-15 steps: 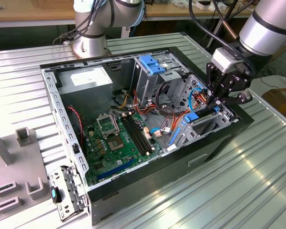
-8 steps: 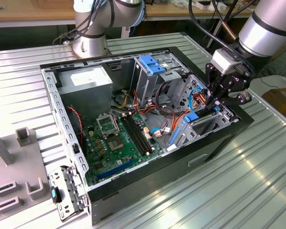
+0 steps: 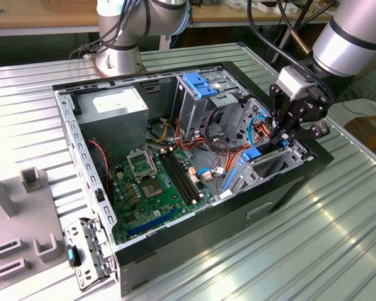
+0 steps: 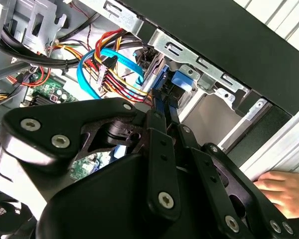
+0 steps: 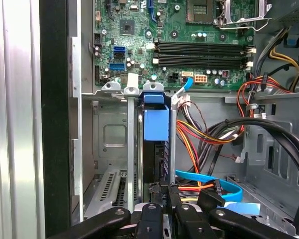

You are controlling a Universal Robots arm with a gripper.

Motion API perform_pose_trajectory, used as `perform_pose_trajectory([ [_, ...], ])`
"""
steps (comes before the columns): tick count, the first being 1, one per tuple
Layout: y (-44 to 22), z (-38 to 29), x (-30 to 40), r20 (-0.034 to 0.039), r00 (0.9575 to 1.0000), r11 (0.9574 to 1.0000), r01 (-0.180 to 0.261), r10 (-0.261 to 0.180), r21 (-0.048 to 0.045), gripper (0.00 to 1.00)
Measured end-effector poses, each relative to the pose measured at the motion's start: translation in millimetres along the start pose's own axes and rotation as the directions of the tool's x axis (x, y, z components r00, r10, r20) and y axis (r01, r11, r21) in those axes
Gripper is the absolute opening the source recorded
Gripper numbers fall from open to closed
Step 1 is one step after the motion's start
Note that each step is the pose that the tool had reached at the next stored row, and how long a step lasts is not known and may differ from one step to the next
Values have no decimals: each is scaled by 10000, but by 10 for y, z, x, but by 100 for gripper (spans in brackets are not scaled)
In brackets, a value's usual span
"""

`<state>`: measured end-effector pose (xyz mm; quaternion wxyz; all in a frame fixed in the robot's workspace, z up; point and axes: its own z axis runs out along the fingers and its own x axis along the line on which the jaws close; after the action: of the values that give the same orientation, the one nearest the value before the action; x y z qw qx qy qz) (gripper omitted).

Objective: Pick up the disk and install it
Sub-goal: 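Insert the first disk wire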

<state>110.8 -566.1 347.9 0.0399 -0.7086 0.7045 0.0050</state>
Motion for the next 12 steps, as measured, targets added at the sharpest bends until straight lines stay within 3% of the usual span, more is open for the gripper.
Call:
perform_pose_trajectory([
  [12, 2, 29, 2, 3, 10000, 10000, -1, 1, 0, 16],
])
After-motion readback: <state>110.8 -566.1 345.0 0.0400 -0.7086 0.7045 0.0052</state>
